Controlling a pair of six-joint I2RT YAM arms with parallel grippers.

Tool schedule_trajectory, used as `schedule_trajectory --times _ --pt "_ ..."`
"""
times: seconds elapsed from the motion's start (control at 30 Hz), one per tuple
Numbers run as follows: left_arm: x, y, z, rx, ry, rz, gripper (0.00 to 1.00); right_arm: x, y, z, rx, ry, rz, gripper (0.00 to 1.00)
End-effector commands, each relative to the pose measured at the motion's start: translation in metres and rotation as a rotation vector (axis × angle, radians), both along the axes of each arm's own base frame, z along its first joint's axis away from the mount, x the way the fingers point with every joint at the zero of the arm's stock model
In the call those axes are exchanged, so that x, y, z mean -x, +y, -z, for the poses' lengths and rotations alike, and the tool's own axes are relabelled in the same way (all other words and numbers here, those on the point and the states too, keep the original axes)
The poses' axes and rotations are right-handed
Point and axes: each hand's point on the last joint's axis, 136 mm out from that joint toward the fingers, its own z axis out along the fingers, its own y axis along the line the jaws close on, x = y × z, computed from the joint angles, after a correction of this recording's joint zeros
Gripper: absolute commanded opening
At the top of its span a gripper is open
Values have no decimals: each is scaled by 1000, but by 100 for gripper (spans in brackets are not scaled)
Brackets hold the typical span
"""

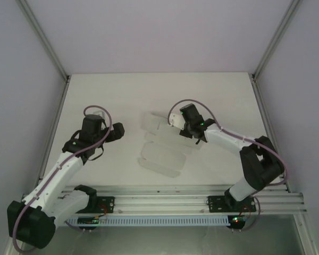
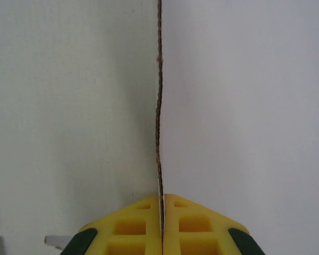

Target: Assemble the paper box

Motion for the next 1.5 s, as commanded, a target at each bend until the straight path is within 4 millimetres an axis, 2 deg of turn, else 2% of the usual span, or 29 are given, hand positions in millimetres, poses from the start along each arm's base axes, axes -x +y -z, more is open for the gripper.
schedule_trajectory --times 0.0,0.13,0.4,0.67,0.9,1.03,1.27,1.47 --pt "-2 -1 -6 6 -19 9 100 -25 10 -31 93 -240 -63 0" --pt "-3 -2 -5 16 -15 7 100 -30 29 -48 106 -407 -145 0" --pt "-8 -10 -10 61 -37 29 100 -31 50 -63 148 -659 -240 0" --pt "-31 -21 -10 79 -34 54 100 -16 53 -49 77 -581 -261 0" --pt "-64 -54 -5 147 -14 152 100 -11 51 -39 53 -541 -258 0" --pt "-79 -71 8 153 15 213 100 -8 52 -36 29 -514 -255 0" --pt "-83 -113 35 182 89 348 99 -7 52 -39 2 -499 -241 0" --pt "-84 -132 53 149 129 380 99 -4 55 -43 -45 -485 -232 0"
